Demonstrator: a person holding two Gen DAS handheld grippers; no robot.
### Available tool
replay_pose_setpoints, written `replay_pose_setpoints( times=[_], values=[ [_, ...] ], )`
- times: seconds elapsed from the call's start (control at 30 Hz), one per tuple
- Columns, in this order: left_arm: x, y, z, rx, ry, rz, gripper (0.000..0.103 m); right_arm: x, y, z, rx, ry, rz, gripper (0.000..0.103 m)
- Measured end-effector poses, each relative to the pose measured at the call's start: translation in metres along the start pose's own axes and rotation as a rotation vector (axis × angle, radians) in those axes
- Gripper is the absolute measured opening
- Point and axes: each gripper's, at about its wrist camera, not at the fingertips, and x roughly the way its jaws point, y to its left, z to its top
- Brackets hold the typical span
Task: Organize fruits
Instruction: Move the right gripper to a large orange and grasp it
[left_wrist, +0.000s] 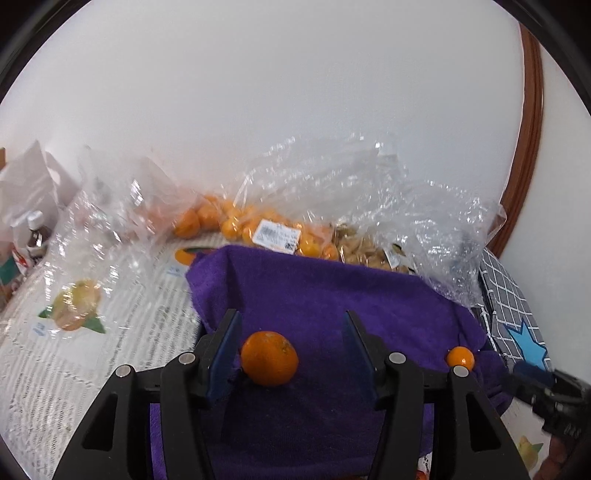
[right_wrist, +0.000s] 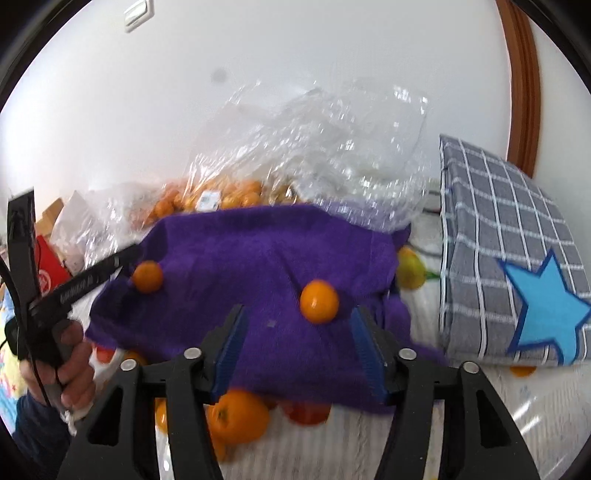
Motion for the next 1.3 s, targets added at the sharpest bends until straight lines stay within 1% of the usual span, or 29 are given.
replay_pose_setpoints(
  times=[0.1,0.17,0.23,0.27,0.3,0.37,0.4,0.5,0.57,0.63,0.7,0.77,0.8,0.83,0.93,0.97,1.07,1.13,1.2,1.3],
  values=[
    [-0.013,0.0,-0.003,-0.008,-0.028,0.005,0.053,-0.007,0.002,-0.015,0.003,0.021,0.012,0.058],
    [-0.022,0.003,-0.007,-0.021,-0.026,-0.019,0.054,-0.015,0.005,-0.024,-0.006,0.017,0.022,0.058],
    [-0.031,0.007,-0.015,-0.021,-0.016,-0.03,0.054,-0.021,0.008,-0.034,-0.001,0.014,0.069,0.056],
    [-0.036,0.009,-0.019,-0.019,-0.011,-0.025,0.054,-0.023,0.01,-0.039,-0.001,0.026,0.108,0.056],
    [-0.039,0.01,-0.021,-0.018,-0.008,-0.021,0.054,-0.024,0.013,-0.044,-0.012,0.036,0.124,0.055],
    [-0.052,0.015,-0.03,-0.02,-0.007,-0.02,0.055,-0.025,0.019,-0.05,-0.029,0.039,0.127,0.055],
    [-0.056,0.018,-0.034,-0.021,-0.004,-0.021,0.057,-0.024,0.021,-0.052,-0.041,0.047,0.131,0.055],
    [-0.069,0.026,-0.047,-0.031,0.026,-0.022,0.057,-0.014,0.025,-0.054,-0.045,0.076,0.139,0.055],
    [-0.075,0.034,-0.054,-0.067,0.047,-0.037,0.058,-0.004,0.024,-0.052,-0.037,0.102,0.148,0.055],
    [-0.08,0.04,-0.061,-0.099,0.066,-0.048,0.058,0.005,0.021,-0.05,-0.012,0.118,0.163,0.055],
    [-0.083,0.041,-0.065,-0.106,0.078,-0.044,0.058,0.018,0.018,-0.047,0.029,0.165,0.189,0.055],
    [-0.083,0.041,-0.068,-0.108,0.095,-0.046,0.058,0.024,0.017,-0.046,0.053,0.181,0.207,0.051],
    [-0.082,0.04,-0.069,-0.106,0.1,-0.046,0.058,0.028,0.016,-0.046,0.064,0.191,0.222,0.048],
    [-0.081,0.039,-0.069,-0.101,0.105,-0.047,0.058,0.028,0.016,-0.046,0.067,0.19,0.221,0.042],
    [-0.08,0.034,-0.07,-0.079,0.106,-0.061,0.058,0.025,0.012,-0.048,0.084,0.19,0.231,0.042],
    [-0.08,0.033,-0.07,-0.077,0.11,-0.071,0.058,0.02,0.008,-0.049,0.097,0.173,0.231,0.042],
    [-0.079,0.028,-0.073,-0.066,0.135,-0.113,0.058,0.0,-0.004,-0.054,0.094,0.113,0.183,0.042],
    [-0.079,0.022,-0.076,-0.04,0.149,-0.137,0.058,-0.011,-0.012,-0.06,0.081,0.09,0.149,0.042],
    [-0.079,0.017,-0.078,-0.023,0.163,-0.152,0.058,-0.017,-0.016,-0.064,0.065,0.086,0.125,0.042],
    [-0.079,0.01,-0.082,-0.011,0.194,-0.19,0.058,-0.019,-0.016,-0.069,0.027,0.107,0.094,0.043]
  ],
)
